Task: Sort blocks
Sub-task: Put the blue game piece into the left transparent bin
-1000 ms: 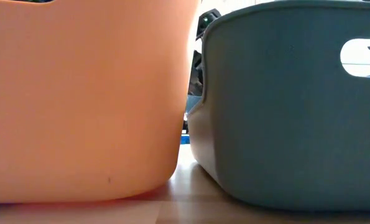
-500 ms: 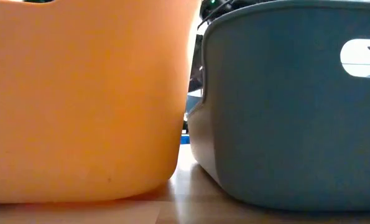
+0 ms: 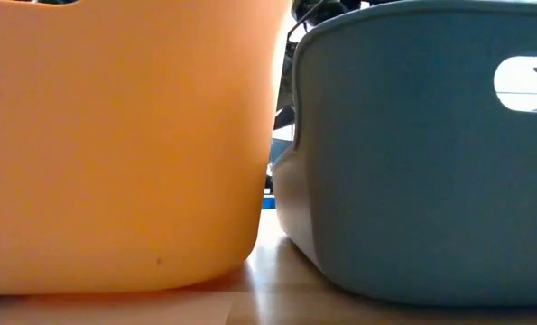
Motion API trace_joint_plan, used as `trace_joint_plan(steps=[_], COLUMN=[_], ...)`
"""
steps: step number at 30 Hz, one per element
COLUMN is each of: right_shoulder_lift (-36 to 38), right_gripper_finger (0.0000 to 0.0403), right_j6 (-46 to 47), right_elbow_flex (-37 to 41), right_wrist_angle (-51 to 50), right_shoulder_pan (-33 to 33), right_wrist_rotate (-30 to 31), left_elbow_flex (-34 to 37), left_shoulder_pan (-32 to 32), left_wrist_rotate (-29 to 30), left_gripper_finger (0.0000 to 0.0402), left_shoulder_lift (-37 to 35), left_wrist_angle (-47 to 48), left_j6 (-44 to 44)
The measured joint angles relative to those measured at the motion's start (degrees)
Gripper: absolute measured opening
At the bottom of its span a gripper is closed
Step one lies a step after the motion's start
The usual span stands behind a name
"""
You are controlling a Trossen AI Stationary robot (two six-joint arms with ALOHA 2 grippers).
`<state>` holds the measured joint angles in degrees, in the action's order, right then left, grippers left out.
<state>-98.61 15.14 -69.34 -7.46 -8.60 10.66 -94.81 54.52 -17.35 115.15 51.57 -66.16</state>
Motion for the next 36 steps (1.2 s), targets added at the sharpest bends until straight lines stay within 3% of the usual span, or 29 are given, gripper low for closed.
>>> trace_joint_plan(steps=[12, 22, 28, 33, 36], right_shoulder_lift=[0.0, 0.0, 1.4, 0.7, -0.4], right_gripper_finger=[0.0265, 0.0265, 0.0265, 0.0265, 0.0265], right_j6=[1.8, 2.9, 2.0, -4.5, -11.5], right_elbow_flex=[0.0, 0.0, -1.0, -7.2, -8.0], right_wrist_angle=[0.0, 0.2, -2.0, -8.3, -5.6], right_shoulder_pan=[1.0, 1.0, -1.2, -9.1, -13.6], right_wrist_rotate=[0.0, 1.3, -0.4, -8.8, -11.4], left_elbow_flex=[0.1, 1.6, 1.5, 0.6, 0.6], left_shoulder_pan=[1.8, 3.2, 1.9, 1.7, 0.9], left_wrist_rotate=[1.7, -0.9, 2.3, 2.6, 2.3], left_gripper_finger=[0.0239, 0.0217, 0.0217, 0.0217, 0.0217], left_shoulder_lift=[1.2, 1.2, -1.3, -6.3, -10.4], left_wrist_angle=[0.9, 1.7, 1.7, 0.8, -1.3], left_j6=[-4.6, -8.0, -1.5, 8.7, 13.3])
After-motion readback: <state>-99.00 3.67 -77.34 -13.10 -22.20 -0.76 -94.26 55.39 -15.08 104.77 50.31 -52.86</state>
